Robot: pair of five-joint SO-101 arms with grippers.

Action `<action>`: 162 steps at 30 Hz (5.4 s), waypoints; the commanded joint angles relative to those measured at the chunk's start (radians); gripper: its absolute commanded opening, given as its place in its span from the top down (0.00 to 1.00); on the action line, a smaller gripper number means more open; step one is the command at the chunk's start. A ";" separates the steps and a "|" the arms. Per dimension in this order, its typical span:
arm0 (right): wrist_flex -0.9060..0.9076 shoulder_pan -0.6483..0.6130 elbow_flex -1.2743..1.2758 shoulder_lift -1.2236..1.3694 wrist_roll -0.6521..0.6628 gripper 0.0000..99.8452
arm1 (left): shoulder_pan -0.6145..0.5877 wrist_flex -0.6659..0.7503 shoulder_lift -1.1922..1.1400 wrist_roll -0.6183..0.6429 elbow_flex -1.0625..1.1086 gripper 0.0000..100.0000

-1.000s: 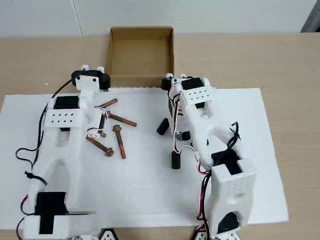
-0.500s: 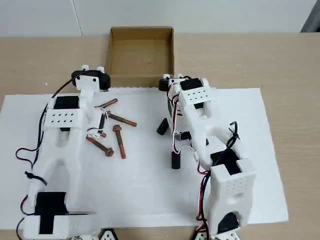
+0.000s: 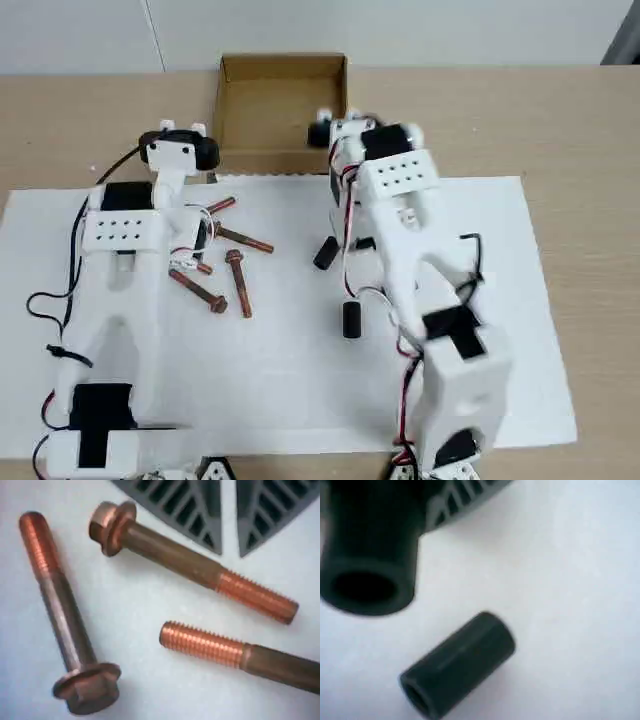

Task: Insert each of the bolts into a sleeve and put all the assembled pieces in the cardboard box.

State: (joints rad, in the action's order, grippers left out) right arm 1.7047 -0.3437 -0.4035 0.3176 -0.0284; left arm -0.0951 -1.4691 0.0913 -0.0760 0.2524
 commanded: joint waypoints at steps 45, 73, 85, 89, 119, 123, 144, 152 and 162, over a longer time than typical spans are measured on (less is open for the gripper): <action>-0.041 0.232 0.769 -0.901 0.071 1.00 | 0.170 -0.002 -0.333 0.324 -0.220 0.89; -0.008 0.225 0.709 -0.912 0.064 1.00 | 0.186 -0.100 -0.420 0.310 -0.292 1.00; 0.015 0.231 0.677 -1.139 0.072 1.00 | 0.190 -0.239 -0.041 0.167 -0.458 1.00; 0.015 0.232 0.680 -1.257 0.072 1.00 | 0.206 -0.239 0.109 0.120 -0.453 1.00; -0.607 -0.156 1.605 -1.894 -0.075 1.00 | 0.350 0.638 1.244 0.508 0.743 1.00; -0.705 -0.228 1.676 -1.896 -0.074 1.00 | 0.384 0.638 1.289 0.620 0.771 1.00; -0.868 -0.361 1.718 -1.896 0.086 1.00 | 0.586 0.646 1.393 0.810 0.803 0.99; -0.858 -0.361 1.688 -1.896 0.086 1.00 | 0.585 0.709 1.393 0.804 0.840 0.99; -0.858 -0.361 1.666 -1.896 0.087 1.00 | 0.506 0.862 1.393 0.718 0.941 0.99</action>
State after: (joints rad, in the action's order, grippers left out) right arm 0.8638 -0.6920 1.3272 -1.5727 0.0453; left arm 0.4127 -0.6452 1.4707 0.6575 1.1991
